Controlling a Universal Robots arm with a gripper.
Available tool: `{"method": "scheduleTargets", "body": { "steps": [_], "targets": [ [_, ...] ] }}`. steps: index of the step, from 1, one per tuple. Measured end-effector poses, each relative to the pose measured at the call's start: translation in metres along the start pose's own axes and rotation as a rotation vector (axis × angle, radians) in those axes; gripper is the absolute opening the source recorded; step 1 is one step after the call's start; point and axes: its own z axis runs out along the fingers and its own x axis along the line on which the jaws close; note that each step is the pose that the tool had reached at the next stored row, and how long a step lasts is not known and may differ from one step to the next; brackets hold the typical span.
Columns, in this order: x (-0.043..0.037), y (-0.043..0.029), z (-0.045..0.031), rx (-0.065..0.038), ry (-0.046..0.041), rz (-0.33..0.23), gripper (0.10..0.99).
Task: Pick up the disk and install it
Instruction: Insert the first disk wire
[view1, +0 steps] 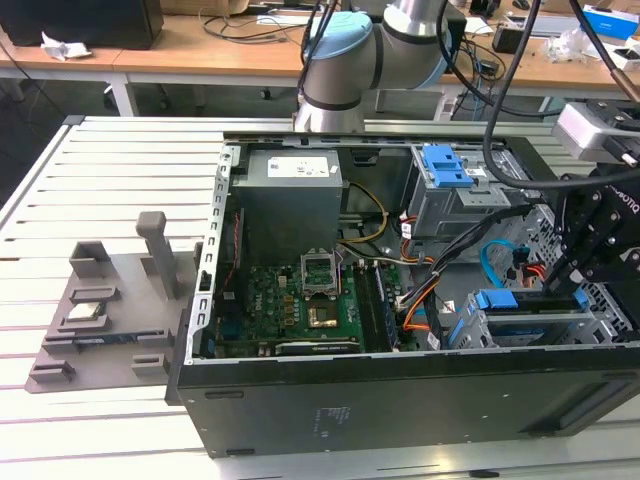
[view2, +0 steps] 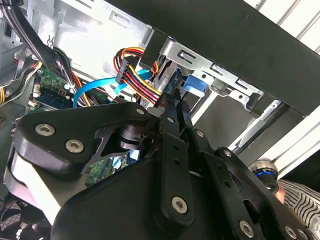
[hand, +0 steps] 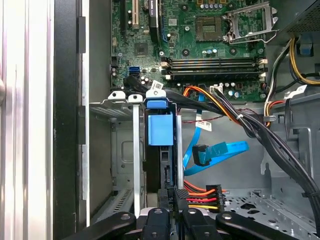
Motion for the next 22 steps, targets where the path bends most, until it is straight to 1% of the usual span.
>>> {"method": "scheduleTargets", "body": {
  "steps": [4,6,8,10,12,13,14,15,16,17,19,20,21,22],
  "targets": [
    [-0.0001,-0.0009,0.0013,-0.004,0.0003,0.000,0.165],
    [-0.0002,-0.0017,0.0039,-0.007,0.0003,0.000,0.165],
    [-0.0003,-0.0020,0.0059,-0.008,0.0010,0.000,0.165],
    [-0.0004,-0.0020,0.0063,-0.008,0.0013,0.000,0.165],
    [-0.0004,-0.0020,0.0068,-0.008,0.0007,0.000,0.176],
    [-0.0003,-0.0019,0.0056,-0.008,0.0015,0.000,0.239],
    [-0.0002,-0.0017,0.0026,-0.008,0.0016,0.000,0.239],
    [-0.0003,-0.0013,-0.0033,-0.008,0.0016,0.000,0.239],
    [-0.0008,-0.0010,-0.0066,-0.008,0.0015,0.000,0.239],
    [-0.0035,-0.0003,-0.0144,-0.008,0.0017,0.000,0.239],
    [-0.0046,0.0003,-0.0220,-0.008,0.0018,0.000,0.224],
    [-0.0048,0.0009,-0.0304,-0.008,0.0019,0.000,0.106],
    [-0.0045,0.0013,-0.0358,-0.008,0.0019,0.000,0.106],
    [-0.0044,0.0015,-0.0380,-0.008,0.0018,0.000,0.106]
  ]
}}
